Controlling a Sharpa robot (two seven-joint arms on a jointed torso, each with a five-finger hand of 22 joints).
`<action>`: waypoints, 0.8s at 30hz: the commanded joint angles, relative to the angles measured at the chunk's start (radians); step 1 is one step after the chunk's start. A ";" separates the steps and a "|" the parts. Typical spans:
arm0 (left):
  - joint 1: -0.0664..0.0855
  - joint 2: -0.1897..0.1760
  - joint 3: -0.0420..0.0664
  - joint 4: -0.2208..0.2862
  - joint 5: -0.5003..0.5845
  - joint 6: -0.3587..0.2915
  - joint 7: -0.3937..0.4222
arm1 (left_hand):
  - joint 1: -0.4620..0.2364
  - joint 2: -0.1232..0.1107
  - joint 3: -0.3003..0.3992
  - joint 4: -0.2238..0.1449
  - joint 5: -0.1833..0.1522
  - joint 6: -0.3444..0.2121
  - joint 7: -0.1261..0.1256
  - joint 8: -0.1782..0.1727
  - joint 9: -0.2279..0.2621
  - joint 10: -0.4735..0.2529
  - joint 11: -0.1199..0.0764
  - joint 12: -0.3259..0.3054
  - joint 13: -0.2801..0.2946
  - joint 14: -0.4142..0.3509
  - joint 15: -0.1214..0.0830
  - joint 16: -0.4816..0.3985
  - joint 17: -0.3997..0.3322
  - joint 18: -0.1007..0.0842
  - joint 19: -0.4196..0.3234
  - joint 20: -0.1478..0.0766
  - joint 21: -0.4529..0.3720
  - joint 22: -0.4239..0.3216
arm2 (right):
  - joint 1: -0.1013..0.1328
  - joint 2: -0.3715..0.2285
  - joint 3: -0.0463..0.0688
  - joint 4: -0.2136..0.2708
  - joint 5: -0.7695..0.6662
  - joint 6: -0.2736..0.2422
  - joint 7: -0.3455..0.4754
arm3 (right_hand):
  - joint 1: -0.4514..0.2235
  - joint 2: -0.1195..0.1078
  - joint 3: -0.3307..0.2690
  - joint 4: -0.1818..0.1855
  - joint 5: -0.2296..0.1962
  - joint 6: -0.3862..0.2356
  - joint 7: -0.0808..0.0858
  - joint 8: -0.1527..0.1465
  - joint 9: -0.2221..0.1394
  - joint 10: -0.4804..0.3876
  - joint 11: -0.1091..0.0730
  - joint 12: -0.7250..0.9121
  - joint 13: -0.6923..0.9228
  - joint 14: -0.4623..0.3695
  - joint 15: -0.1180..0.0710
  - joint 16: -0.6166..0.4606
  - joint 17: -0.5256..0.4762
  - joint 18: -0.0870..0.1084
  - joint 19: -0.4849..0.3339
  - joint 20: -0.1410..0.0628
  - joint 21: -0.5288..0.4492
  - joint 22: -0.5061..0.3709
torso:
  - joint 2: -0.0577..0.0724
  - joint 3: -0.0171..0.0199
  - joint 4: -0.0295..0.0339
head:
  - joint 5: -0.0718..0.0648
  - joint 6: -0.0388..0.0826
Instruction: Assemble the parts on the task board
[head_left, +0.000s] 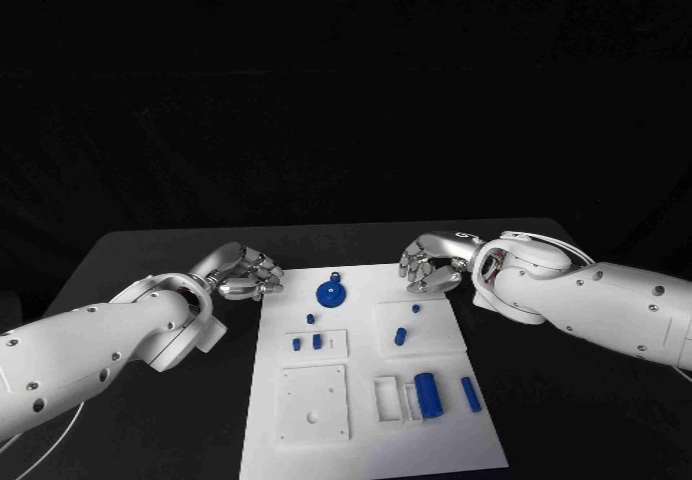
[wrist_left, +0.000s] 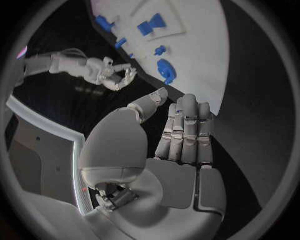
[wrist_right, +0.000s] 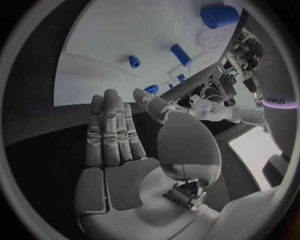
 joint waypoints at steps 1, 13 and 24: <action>0.001 -0.007 0.001 0.008 0.378 0.008 0.155 | -0.009 0.009 -0.012 -0.003 -0.003 -0.007 -0.002 0.006 0.002 0.014 -0.002 0.008 0.002 -0.008 0.001 -0.032 -0.011 -0.018 -0.015 -0.003 -0.018 -0.005 | -0.003 -0.004 -0.005 0.020 -0.157 0.035 -0.012 | 0.002 -0.008 0.000 0.003 -0.007 0.010 0.000 0.004 0.001 0.011 0.001 -0.011 0.001 0.008 -0.001 -0.001 0.004 0.007 0.009 -0.001 0.005 0.000 | 0.000 -0.0007 -0.0002 | -0.003 0.000; 0.001 -0.029 0.000 0.036 0.444 0.028 0.203 | -0.032 0.036 -0.029 -0.026 -0.008 -0.005 -0.007 0.024 0.004 0.075 -0.021 0.038 0.019 -0.030 0.013 -0.147 -0.038 -0.049 -0.058 0.000 -0.078 -0.022 | -0.013 -0.030 -0.020 0.064 -0.241 0.051 -0.038 | -0.001 -0.036 0.008 0.025 -0.030 0.015 0.000 -0.001 -0.003 0.018 0.006 -0.067 -0.002 0.016 0.004 -0.008 0.022 0.007 0.018 -0.003 0.003 0.002 | 0.000 -0.0039 0.0016 | -0.007 -0.004; 0.001 -0.032 0.000 0.033 0.453 0.024 0.201 | -0.039 0.040 -0.031 -0.027 -0.009 -0.006 -0.008 0.027 0.003 0.067 -0.017 0.033 0.017 -0.027 0.016 -0.166 -0.039 -0.052 -0.059 0.002 -0.086 -0.022 | -0.025 -0.040 -0.026 0.086 -0.279 0.051 -0.052 | -0.041 -0.064 -0.033 0.054 0.031 0.010 0.002 -0.007 -0.005 0.018 0.010 -0.099 -0.005 0.019 0.006 -0.010 0.034 0.007 0.021 -0.006 0.006 0.008 | 0.001 -0.0029 0.0005 | -0.006 -0.007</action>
